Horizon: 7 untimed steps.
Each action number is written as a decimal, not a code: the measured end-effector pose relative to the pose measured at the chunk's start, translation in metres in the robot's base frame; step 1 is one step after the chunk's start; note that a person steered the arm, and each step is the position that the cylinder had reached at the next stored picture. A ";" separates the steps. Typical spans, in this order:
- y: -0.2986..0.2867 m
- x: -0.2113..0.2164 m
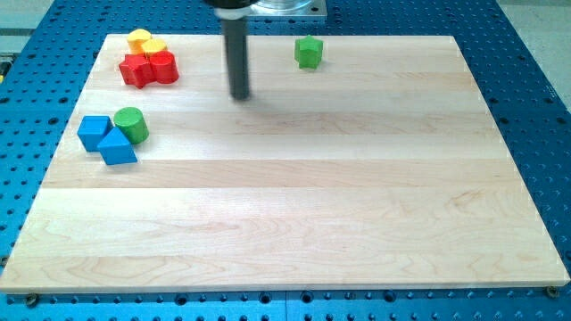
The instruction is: Separate the red blocks from each other
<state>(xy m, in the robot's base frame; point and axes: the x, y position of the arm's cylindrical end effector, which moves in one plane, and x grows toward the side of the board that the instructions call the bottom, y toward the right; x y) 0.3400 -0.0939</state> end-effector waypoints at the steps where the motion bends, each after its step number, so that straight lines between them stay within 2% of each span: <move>1: -0.063 0.004; 3: -0.175 0.001; 4: -0.185 -0.053; 5: -0.136 -0.051; 6: -0.021 -0.046; 7: 0.042 -0.036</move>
<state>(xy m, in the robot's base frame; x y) 0.3041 -0.0518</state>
